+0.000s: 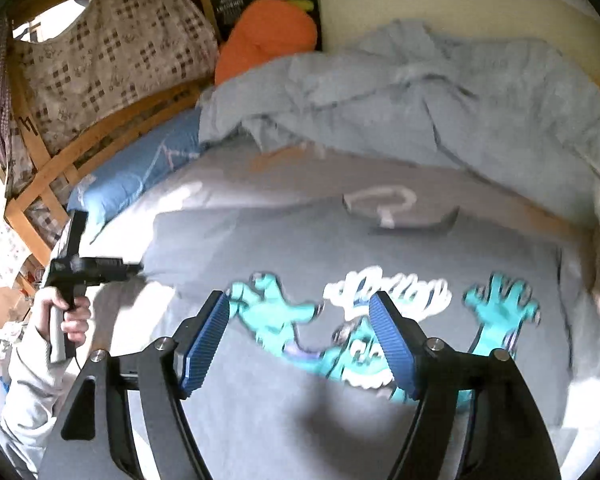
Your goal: Fold small clothes
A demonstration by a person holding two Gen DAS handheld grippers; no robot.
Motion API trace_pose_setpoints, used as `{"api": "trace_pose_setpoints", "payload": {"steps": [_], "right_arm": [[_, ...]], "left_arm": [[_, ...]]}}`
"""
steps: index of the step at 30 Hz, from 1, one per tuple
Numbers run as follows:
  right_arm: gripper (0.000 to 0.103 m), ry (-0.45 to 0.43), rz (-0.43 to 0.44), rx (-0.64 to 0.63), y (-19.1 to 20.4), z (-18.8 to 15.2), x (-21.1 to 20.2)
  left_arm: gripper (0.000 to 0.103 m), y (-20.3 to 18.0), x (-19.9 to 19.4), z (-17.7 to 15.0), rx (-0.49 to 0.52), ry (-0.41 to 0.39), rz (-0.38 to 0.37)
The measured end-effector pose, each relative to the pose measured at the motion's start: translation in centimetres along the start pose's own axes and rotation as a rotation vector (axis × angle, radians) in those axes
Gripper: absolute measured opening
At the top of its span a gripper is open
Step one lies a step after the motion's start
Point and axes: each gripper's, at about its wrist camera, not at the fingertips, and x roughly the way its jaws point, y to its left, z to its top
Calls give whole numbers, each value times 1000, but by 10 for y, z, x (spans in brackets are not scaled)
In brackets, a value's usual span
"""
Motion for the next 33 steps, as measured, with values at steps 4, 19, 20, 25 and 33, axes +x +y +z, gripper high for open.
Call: {"api": "trace_pose_setpoints", "payload": {"steps": [4, 19, 20, 25, 33], "right_arm": [[74, 2, -40, 47, -1, -35, 4], [74, 12, -113, 189, -60, -64, -6], [74, 7, -133, 187, -64, -65, -10], [74, -6, -165, 205, -85, -67, -24], [74, 24, -156, 243, -102, -64, -12]], "left_arm": [[51, 21, 17, 4, -167, 58, -161], [3, -171, -15, -29, 428, -148, -172], [3, -192, -5, -43, 496, -113, -165], [4, -225, 68, -124, 768, 167, -68], [26, -197, -12, -145, 824, 119, -278]]}}
